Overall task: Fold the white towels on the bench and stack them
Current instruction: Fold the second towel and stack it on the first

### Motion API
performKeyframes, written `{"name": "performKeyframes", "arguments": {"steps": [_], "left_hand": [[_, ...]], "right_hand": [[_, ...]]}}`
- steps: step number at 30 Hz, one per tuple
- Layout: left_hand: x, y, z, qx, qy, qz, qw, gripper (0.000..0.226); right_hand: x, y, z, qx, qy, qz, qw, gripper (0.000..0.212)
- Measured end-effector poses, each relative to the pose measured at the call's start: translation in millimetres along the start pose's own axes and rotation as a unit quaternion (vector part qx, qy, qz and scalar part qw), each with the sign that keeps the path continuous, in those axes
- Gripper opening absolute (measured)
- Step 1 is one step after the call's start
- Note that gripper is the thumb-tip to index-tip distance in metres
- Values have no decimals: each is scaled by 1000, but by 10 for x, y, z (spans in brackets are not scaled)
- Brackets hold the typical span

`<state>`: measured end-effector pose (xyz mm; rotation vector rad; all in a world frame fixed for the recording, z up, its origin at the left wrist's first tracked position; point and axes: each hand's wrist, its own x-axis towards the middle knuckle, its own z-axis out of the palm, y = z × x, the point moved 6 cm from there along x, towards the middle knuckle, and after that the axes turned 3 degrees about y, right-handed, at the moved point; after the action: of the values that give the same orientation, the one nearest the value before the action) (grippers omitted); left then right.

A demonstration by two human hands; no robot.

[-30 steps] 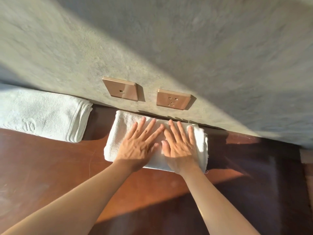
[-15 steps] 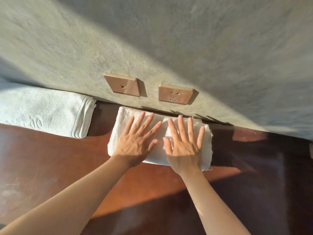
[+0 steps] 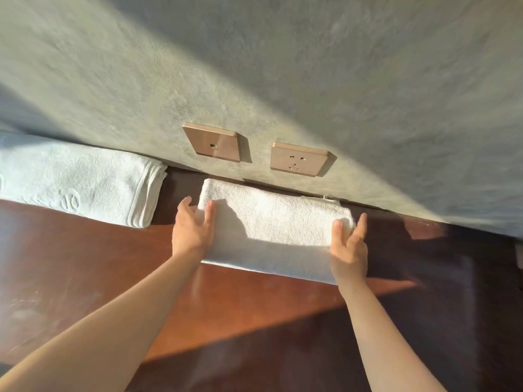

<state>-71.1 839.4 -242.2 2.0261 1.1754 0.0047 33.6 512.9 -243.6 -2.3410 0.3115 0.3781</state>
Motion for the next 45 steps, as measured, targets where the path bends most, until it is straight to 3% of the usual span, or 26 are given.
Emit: {"name": "performKeyframes", "arguments": {"steps": [4,7,9,12,14,19,21,24,26,29,34,40,45], "left_hand": [[59,-45,8,-26,-88,-112,989,83],[27,16,-126,-70,-102,-88,988,74],[-1,48,-336,-65,-95,-53,992,72],[-10,-23,-746,-79,-93,-20,992,88],[33,-135,-1086,-108,-90,-5,990,93],[346,-526,-2141,-168,-53,27,984,64],[567,-674,-2592,-177,-39,49,982,47],[1033,-898,-3198,-166,5,62,984,43],[1399,-1000,-3489,-151,19,76,985,38],[1951,-1110,-3744,-113,46,72,990,50],[2636,-1231,-3655,-48,25,52,997,56],[2923,-1421,-3310,-9,-4,37,999,33],[2948,-1470,-3221,14,-10,51,999,47]], "right_hand": [[14,129,-17,76,-17,117,990,61],[-101,93,-6,196,-76,182,961,58],[-254,20,24,218,-111,215,946,60],[-522,-231,91,195,-123,206,951,71],[-770,-564,193,235,-145,172,946,63],[-1364,-1440,749,335,-208,111,912,42],[-1538,-1768,1051,328,-196,101,919,50],[-1703,-2308,1550,315,-188,83,927,69],[-1760,-2671,1877,311,-185,69,930,67],[-1690,-3005,2314,299,-161,64,938,53],[-1417,-3127,2746,214,-89,52,971,49],[-1183,-3075,2898,59,-44,8,997,49],[-1089,-3063,2981,30,-30,14,999,58]]}}
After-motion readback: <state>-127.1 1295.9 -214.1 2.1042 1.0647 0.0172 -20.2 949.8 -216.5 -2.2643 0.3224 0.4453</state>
